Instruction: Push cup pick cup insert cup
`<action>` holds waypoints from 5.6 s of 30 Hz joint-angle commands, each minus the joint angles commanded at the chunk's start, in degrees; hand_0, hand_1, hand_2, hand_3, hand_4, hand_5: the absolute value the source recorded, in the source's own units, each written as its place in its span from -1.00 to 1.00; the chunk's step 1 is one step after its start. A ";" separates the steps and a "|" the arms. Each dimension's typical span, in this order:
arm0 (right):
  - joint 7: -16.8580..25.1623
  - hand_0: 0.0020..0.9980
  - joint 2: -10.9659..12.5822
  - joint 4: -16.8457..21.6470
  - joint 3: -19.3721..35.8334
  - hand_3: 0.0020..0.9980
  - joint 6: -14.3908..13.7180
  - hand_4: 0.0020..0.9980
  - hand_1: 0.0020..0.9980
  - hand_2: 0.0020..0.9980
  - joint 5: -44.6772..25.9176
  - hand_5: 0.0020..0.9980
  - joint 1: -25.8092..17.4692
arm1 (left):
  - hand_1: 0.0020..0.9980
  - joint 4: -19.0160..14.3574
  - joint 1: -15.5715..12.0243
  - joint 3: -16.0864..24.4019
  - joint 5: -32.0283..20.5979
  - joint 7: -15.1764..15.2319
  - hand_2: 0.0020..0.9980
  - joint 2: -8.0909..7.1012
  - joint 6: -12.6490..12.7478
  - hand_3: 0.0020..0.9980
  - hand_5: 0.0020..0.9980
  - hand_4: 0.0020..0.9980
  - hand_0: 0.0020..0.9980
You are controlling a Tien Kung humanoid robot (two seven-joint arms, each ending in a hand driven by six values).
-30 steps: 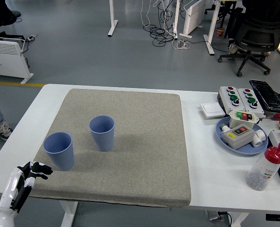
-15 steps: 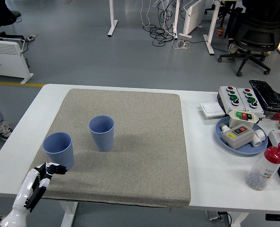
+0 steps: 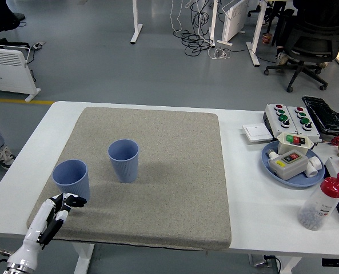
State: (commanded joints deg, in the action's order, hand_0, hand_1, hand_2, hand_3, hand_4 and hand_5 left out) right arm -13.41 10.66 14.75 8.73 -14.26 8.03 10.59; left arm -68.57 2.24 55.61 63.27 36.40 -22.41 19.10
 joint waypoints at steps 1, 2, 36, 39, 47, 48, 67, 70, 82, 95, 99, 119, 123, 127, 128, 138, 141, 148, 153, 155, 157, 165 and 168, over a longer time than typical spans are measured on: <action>0.00 0.38 0.01 0.00 0.00 0.09 0.00 -0.82 0.24 0.26 -0.01 -0.05 0.02 | 0.19 0.26 0.14 -0.19 -0.09 0.04 0.20 -0.04 -0.03 0.08 1.00 0.07 0.23; 0.03 0.38 0.00 -0.01 -0.04 0.09 -0.01 -0.82 0.24 0.26 -0.12 -0.05 0.05 | 0.19 0.64 0.42 -0.50 -0.14 0.06 0.20 -0.12 -0.07 0.08 1.00 0.07 0.23; -0.24 0.38 -0.19 -0.02 0.51 0.09 0.02 -0.82 0.24 0.26 0.65 -0.05 0.22 | 0.32 12.23 9.72 -1.38 1.24 -1.16 0.28 5.02 -1.14 0.14 1.00 0.09 0.40; -0.27 0.38 -0.22 -0.01 0.56 0.09 0.01 -0.82 0.24 0.26 0.74 -0.05 0.24 | 0.33 13.45 10.89 -1.91 1.04 -1.11 0.28 5.67 -1.18 0.15 1.00 0.09 0.41; -0.51 0.38 -0.33 0.05 0.95 0.09 0.01 -0.82 0.24 0.26 1.40 -0.05 0.00 | 0.33 17.55 14.64 -3.62 1.43 -0.97 0.28 6.72 -1.13 0.15 1.00 0.09 0.41; -0.52 0.38 -0.33 0.05 0.96 0.09 0.02 -0.82 0.24 0.26 1.42 -0.05 0.00 | 0.33 17.60 14.68 -3.63 1.45 -0.97 0.28 6.72 -1.13 0.15 1.00 0.09 0.41; -0.94 0.38 -0.50 0.13 1.74 0.09 0.08 -0.82 0.24 0.26 2.82 -0.05 -0.82 | 0.33 23.06 18.44 -4.99 0.77 -0.02 0.28 6.12 -1.04 0.15 1.00 0.09 0.40; -0.91 0.38 -0.51 0.14 1.67 0.09 0.10 -0.82 0.24 0.26 2.73 -0.05 -0.76 | 0.33 24.04 19.20 -5.33 0.42 0.19 0.28 6.27 -1.05 0.15 1.00 0.09 0.40; -0.72 0.38 -0.53 0.16 1.27 0.09 0.11 -0.82 0.24 0.26 2.08 -0.05 -0.20 | 0.34 28.76 23.53 -6.87 -1.17 0.57 0.28 7.90 -1.01 0.14 1.00 0.08 0.40; -0.74 0.38 -0.59 0.18 1.32 0.09 0.11 -0.82 0.24 0.26 2.20 -0.05 -0.07 | 0.34 35.44 27.11 -8.50 -4.29 0.57 0.28 10.04 -0.77 0.14 1.00 0.07 0.42; -0.77 0.38 -0.60 0.18 1.35 0.09 0.13 -0.82 0.25 0.26 2.31 -0.05 -0.07 | 0.34 36.52 28.12 -8.95 -4.85 0.57 0.28 10.57 -0.69 0.14 1.00 0.07 0.45; -0.42 0.38 -0.48 0.06 0.90 0.09 0.08 -0.82 0.24 0.26 1.53 -0.05 -0.09 | 0.34 28.56 24.67 -4.96 0.94 0.57 0.27 8.24 0.46 0.13 1.00 0.04 0.38; -0.24 0.38 -0.40 0.04 0.60 0.09 0.06 -0.82 0.24 0.26 1.04 -0.05 -0.22 | 0.33 21.69 21.67 -2.70 4.26 0.57 0.26 5.40 1.49 0.12 1.00 0.04 0.32; -0.13 0.38 -0.36 0.04 0.41 0.09 0.03 -0.82 0.24 0.26 0.69 -0.05 -0.44 | 0.28 14.75 19.02 -0.40 8.59 -1.29 0.25 2.64 2.56 0.11 0.82 0.27 0.21; -0.11 0.38 -0.35 0.04 0.36 0.09 0.03 -0.82 0.24 0.26 0.62 -0.05 -0.49 | 0.28 12.24 18.47 0.19 10.36 -1.90 0.25 2.08 2.83 0.11 0.82 0.27 0.21; -0.76 0.38 -0.44 0.06 1.32 0.09 0.10 -0.82 0.24 0.26 2.18 -0.05 -1.46 | 0.35 -7.16 23.08 3.56 30.38 -15.00 0.39 -2.68 -3.73 0.32 0.33 0.54 0.22; -0.92 0.38 -0.46 0.08 1.50 0.09 0.11 -0.82 0.24 0.26 2.56 -0.05 -1.56 | 0.87 -6.31 27.68 2.51 37.46 -22.06 1.00 -2.90 -10.58 1.00 0.24 0.82 0.84; -0.60 0.38 -0.39 0.14 1.00 0.09 -0.04 -0.82 0.24 0.26 1.46 -0.05 -1.49 | 0.97 -1.08 38.48 -2.96 51.21 -34.65 1.00 -3.30 -27.44 1.00 0.14 0.90 0.96; -0.38 0.38 -0.30 0.15 0.67 0.09 -0.12 -0.82 0.24 0.26 0.81 -0.05 -1.19 | 0.97 3.19 43.85 -6.71 51.60 -36.45 1.00 -2.73 -34.72 1.00 0.05 0.91 0.95; -0.27 0.38 -0.28 0.16 0.51 0.09 -0.14 -0.82 0.24 0.26 0.51 -0.05 -1.08 | 0.97 4.60 45.36 -7.68 51.32 -37.12 1.00 -2.48 -36.88 1.00 0.05 0.91 0.95; -0.21 0.38 -0.22 0.16 0.47 0.09 -0.17 -0.82 0.24 0.26 0.38 -0.05 -1.02 | 0.80 6.12 46.71 -8.62 51.27 -38.05 0.99 -2.15 -38.97 1.00 -0.04 0.88 0.72; -0.29 0.38 -0.25 0.20 0.55 0.09 -0.18 -0.82 0.24 0.26 0.43 -0.05 -0.94 | 0.61 10.31 49.55 -10.29 51.75 -38.12 0.81 -0.58 -40.42 0.86 -0.26 0.75 0.46; -0.35 0.38 -0.25 0.20 0.64 0.09 -0.16 -0.82 0.24 0.26 0.63 -0.05 -0.96 | 0.61 11.29 50.03 -10.77 51.54 -38.08 0.81 -0.20 -40.55 0.86 -0.26 0.75 0.46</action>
State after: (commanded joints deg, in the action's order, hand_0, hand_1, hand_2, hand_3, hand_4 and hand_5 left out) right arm -13.76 10.41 14.95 9.37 -14.41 8.66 9.62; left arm -57.28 52.27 44.84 114.80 -1.68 -22.62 -21.46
